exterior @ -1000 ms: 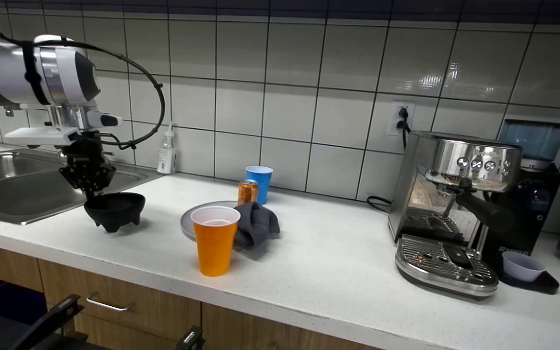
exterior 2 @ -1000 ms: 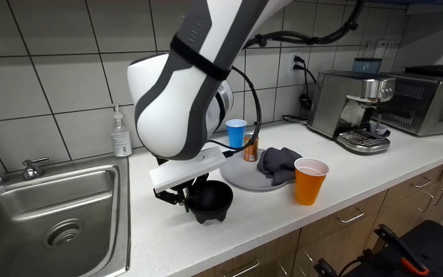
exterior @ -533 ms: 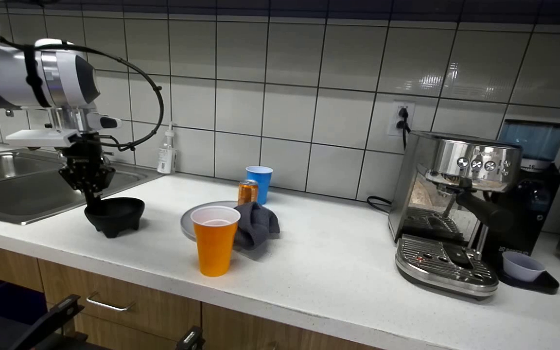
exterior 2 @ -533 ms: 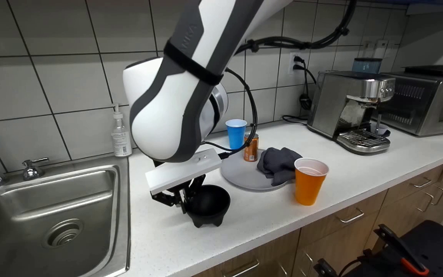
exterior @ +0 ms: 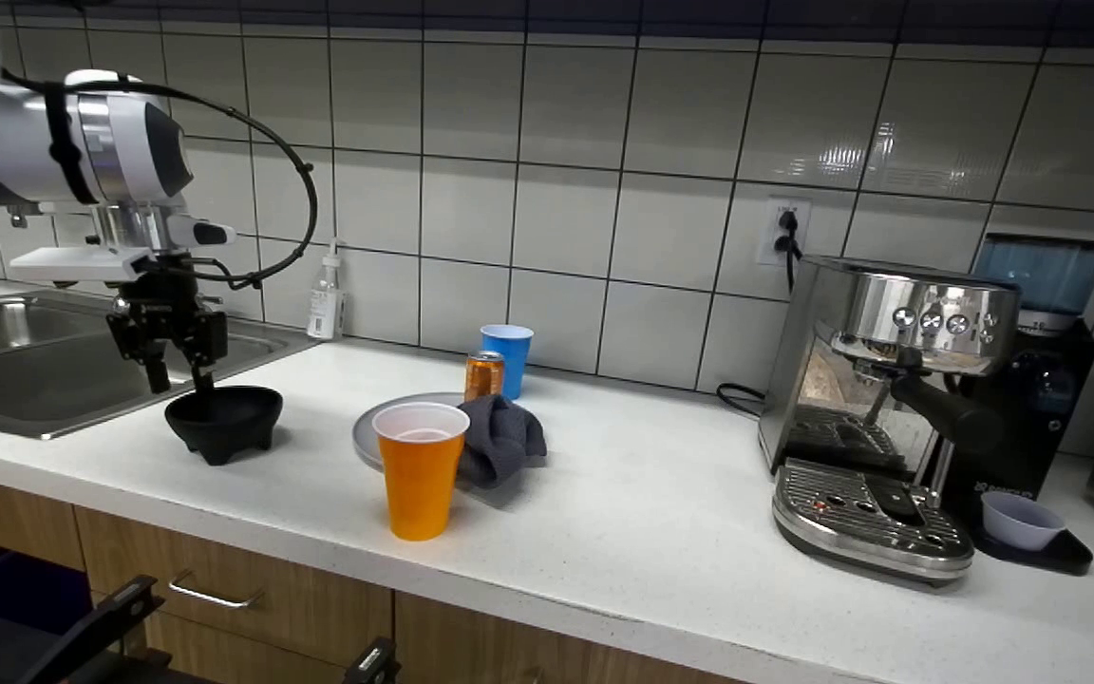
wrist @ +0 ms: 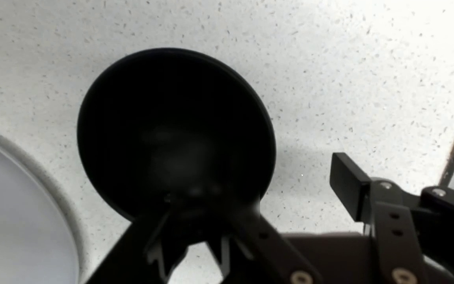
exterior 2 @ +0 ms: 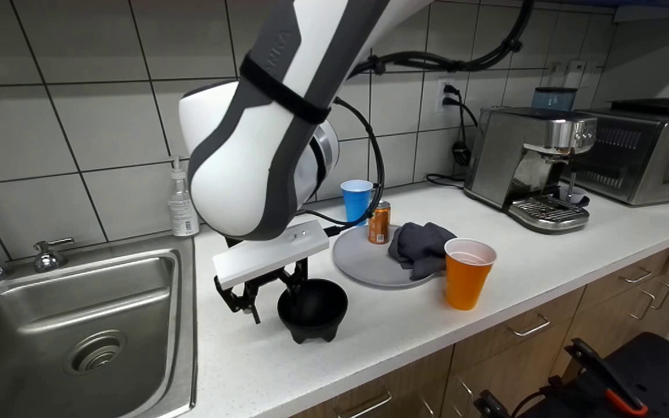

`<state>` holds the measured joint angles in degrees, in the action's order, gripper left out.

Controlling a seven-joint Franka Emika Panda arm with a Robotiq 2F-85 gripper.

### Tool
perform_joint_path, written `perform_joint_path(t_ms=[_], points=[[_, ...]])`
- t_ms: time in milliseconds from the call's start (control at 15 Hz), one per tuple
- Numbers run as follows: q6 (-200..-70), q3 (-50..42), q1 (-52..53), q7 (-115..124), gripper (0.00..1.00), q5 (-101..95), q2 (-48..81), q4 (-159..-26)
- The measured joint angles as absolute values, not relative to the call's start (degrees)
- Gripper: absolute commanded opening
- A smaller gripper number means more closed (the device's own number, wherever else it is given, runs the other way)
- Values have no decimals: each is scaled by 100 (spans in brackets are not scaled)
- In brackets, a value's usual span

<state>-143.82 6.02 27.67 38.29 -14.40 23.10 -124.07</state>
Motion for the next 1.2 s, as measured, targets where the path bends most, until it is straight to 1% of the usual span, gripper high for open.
perform_joint_path(t_ms=[533, 1200], points=[[-14381, 522, 2665, 3830, 100, -1439, 1927, -12465], [-14381, 490, 2078, 3792, 100, -1439, 1197, -12900]])
